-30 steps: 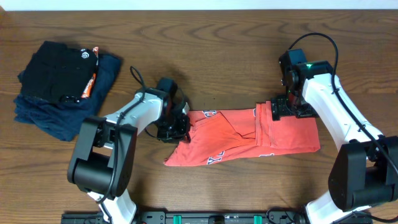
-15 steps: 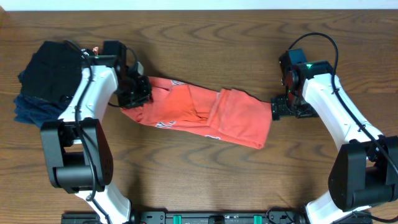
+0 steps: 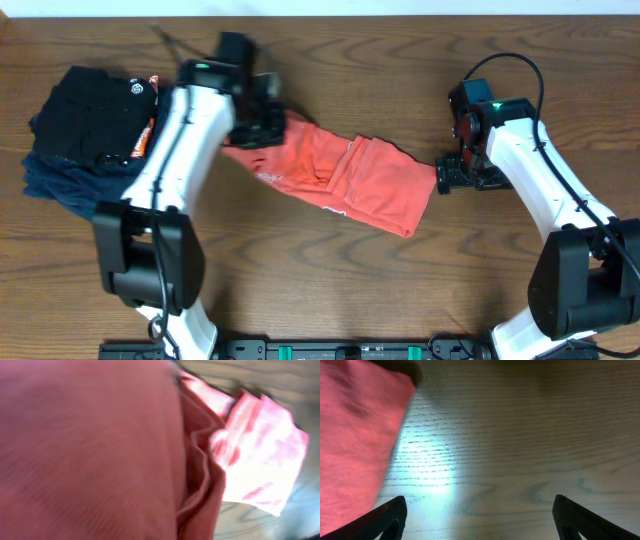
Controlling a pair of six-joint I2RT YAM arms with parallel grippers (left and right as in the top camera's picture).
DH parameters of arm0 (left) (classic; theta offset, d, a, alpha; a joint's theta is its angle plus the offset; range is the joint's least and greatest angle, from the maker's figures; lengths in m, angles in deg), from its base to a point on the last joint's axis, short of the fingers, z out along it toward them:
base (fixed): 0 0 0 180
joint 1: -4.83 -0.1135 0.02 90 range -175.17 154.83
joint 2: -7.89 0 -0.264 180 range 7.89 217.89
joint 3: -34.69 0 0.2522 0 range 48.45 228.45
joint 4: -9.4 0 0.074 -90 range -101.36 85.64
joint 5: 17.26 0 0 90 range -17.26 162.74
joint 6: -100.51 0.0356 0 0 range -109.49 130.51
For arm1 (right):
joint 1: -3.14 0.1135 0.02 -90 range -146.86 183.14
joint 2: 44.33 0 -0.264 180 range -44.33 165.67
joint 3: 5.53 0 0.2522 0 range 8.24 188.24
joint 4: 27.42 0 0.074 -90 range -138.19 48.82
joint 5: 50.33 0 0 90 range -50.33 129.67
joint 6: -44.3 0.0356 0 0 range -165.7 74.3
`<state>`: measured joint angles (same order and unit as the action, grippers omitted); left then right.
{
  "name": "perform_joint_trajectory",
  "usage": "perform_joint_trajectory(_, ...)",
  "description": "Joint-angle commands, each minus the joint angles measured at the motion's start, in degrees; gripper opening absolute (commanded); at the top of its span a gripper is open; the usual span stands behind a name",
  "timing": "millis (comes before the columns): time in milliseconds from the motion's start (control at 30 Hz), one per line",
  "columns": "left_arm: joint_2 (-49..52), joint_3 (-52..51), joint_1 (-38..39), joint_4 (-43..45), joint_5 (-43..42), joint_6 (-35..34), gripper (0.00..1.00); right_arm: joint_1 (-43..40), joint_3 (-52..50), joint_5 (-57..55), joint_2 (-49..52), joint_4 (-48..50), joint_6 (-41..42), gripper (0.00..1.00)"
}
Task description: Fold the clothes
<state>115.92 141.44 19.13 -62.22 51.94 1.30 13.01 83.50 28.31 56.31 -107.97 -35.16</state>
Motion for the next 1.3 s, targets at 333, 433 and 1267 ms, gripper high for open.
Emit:
perform_joint_trajectory(333,1.07,0.9,22.73,13.35,9.38,-3.56,0.1,-0.59,0.74,-0.17,-0.57,-2.29,1.2,0.92)
perform_joint_trajectory(433,2.16,0.9,25.75,13.88,9.92,-3.56,0.11,-0.59,0.72,-0.2,-0.57,-2.69,1.2,0.92)
perform_joint_trajectory(1267,-8.07,0.92,26.49,8.09,11.69,3.17,0.57,-2.08,0.74,-0.2,-0.57,-0.76,1.44,0.97)
